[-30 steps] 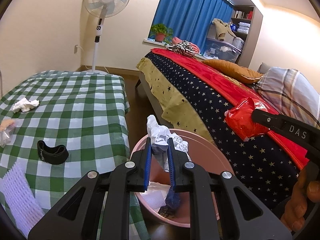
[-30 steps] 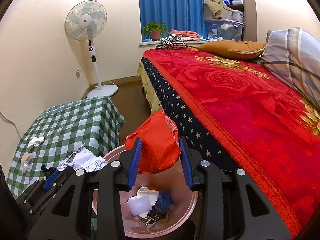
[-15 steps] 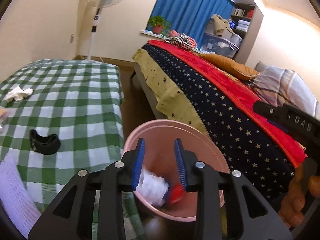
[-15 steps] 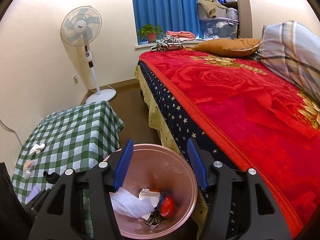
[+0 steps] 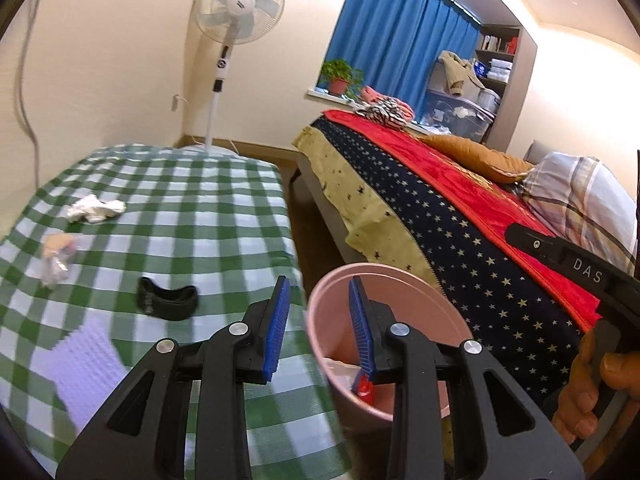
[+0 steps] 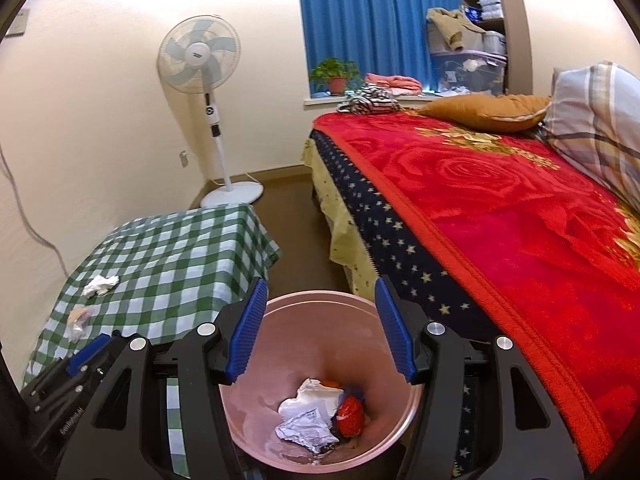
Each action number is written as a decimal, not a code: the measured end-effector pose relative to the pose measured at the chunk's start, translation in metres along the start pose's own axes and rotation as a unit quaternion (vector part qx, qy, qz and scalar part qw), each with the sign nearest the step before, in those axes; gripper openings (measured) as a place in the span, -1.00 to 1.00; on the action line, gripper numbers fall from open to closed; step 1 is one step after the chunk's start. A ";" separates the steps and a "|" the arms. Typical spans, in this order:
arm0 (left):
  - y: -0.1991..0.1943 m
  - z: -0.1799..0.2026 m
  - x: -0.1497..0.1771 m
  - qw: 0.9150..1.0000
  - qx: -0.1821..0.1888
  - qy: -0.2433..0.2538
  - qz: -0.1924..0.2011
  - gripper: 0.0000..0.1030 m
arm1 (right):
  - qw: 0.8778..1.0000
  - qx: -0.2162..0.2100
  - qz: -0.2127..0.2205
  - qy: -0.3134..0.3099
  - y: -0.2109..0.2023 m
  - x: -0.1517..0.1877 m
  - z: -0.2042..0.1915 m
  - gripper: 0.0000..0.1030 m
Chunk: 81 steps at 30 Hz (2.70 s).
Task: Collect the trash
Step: 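Move both tools back over the black elastic strap on the checked bed, then close the right tool on the black elastic strap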
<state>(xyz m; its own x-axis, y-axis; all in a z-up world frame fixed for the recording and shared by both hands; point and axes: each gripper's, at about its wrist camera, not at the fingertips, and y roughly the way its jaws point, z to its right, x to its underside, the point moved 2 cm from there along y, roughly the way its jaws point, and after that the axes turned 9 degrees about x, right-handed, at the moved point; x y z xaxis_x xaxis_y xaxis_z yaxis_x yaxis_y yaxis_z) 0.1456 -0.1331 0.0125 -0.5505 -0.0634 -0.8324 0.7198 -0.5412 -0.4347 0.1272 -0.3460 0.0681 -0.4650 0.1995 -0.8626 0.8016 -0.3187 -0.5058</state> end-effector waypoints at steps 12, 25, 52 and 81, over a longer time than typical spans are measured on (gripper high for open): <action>-0.035 -0.045 -0.005 0.998 -0.051 -0.016 0.025 -0.45 | 0.998 -0.055 0.007 -0.034 -0.004 0.006 -0.042 -0.04; -0.056 -0.104 0.001 0.990 -0.124 -0.051 0.040 -0.65 | 0.986 -0.147 -0.029 -0.065 0.023 0.025 -0.112 -0.36; -0.048 -0.190 0.009 0.963 -0.246 -0.110 0.031 -0.65 | 0.956 -0.239 -0.134 -0.107 0.092 0.079 -0.225 -0.19; -0.018 -0.230 0.004 0.954 -0.244 -0.173 -0.013 -0.61 | 0.946 -0.245 -0.179 -0.115 0.116 0.095 -0.240 -0.86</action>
<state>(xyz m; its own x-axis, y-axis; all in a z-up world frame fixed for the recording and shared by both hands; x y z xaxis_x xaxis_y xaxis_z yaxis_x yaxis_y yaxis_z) 0.2281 0.0697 -0.0618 -0.6168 -0.3741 -0.6925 0.7687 -0.0969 -0.6323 0.2661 -0.1415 -0.0691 -0.7632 -0.0106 -0.6460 0.6300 0.2097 -0.7477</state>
